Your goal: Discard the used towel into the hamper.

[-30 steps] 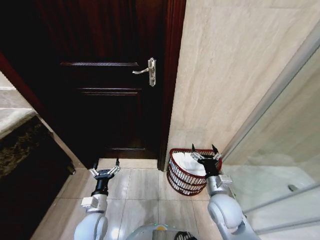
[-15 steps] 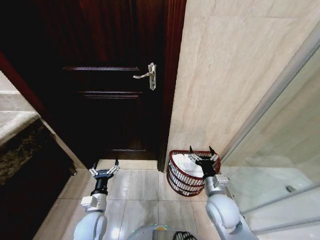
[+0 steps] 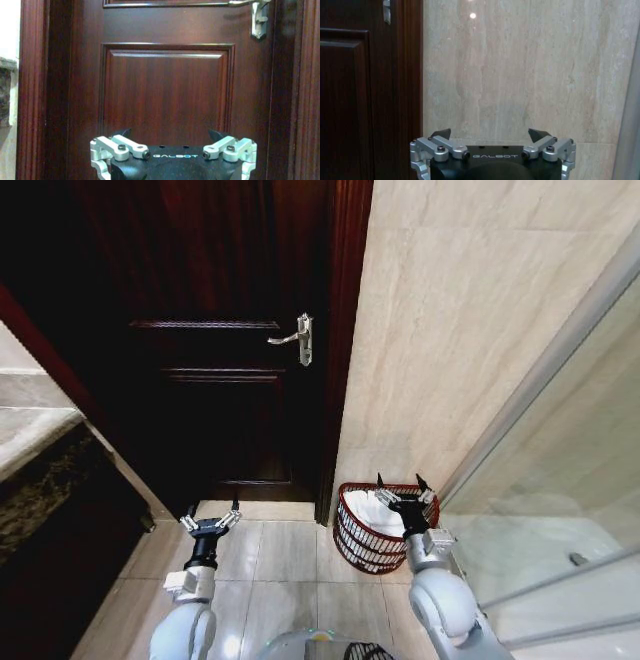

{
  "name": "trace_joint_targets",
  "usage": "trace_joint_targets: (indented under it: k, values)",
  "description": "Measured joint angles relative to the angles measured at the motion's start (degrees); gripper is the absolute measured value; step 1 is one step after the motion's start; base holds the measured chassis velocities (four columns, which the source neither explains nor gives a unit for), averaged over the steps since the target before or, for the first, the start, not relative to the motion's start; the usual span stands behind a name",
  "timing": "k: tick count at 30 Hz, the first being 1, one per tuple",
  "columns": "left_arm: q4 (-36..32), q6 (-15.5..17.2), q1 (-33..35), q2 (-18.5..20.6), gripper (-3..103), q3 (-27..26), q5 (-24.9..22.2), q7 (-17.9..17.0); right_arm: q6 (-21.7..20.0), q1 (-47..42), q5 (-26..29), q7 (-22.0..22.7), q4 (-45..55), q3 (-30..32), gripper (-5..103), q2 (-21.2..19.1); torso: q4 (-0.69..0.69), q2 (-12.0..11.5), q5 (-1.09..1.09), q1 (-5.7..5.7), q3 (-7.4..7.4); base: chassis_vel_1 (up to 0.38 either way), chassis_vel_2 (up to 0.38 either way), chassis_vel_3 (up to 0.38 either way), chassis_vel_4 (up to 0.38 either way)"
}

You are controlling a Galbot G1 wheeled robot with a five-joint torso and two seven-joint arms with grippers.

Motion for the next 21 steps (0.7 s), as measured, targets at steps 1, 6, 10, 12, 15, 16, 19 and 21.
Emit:
trace_joint_targets:
  k: [1,6,10,12,15,16,19,21]
  values:
    - [0.0,0.0,0.0,0.0,100,0.0,0.0,0.0,-0.1,0.0,0.0,0.1,-0.1,-0.1,100,0.0,0.00,0.4,0.00,0.16,0.19,0.000,0.000,0.000,0.000]
    - [0.0,-0.2,0.1,-0.1,100,-0.1,0.0,0.0,-0.2,0.0,-0.1,0.4,-0.2,-0.2,100,0.0,0.00,1.5,0.00,0.64,0.84,0.000,0.000,0.000,0.000]
    - [0.1,-0.2,0.1,-0.1,100,-0.2,0.0,0.1,-0.3,-0.1,-0.3,0.4,-0.2,-0.2,100,-0.1,0.00,2.4,0.00,0.98,1.37,0.000,0.000,0.000,0.000]
    - [0.0,-0.2,0.1,-0.1,100,-0.2,0.0,0.1,-0.3,-0.1,-0.3,0.5,-0.3,-0.4,100,-0.1,0.00,3.1,0.00,1.27,1.81,0.000,0.000,0.000,0.000]
    - [0.1,-0.3,0.0,-0.1,100,-0.2,0.0,0.1,-0.3,0.0,-0.4,0.6,-0.4,-0.5,100,-0.1,0.00,3.7,0.00,1.55,2.15,0.000,0.000,0.000,0.000]
    - [0.0,-0.3,0.0,-0.2,100,-0.2,0.0,0.1,-0.3,-0.1,-0.4,0.6,-0.4,-0.5,100,-0.1,0.00,4.0,0.00,1.67,2.30,0.000,0.000,0.000,0.000]
    - [0.0,-0.4,0.0,-0.2,100,-0.2,0.1,0.1,-0.3,-0.1,-0.5,0.6,-0.4,-0.5,100,-0.1,0.00,4.6,0.00,1.97,2.60,0.000,0.000,0.000,0.000]
    - [0.1,-0.5,0.0,-0.3,100,-0.1,0.1,0.1,-0.3,-0.2,-0.7,0.6,-0.4,-0.7,100,-0.1,0.00,5.2,0.00,2.23,2.95,0.000,0.000,0.000,0.000]
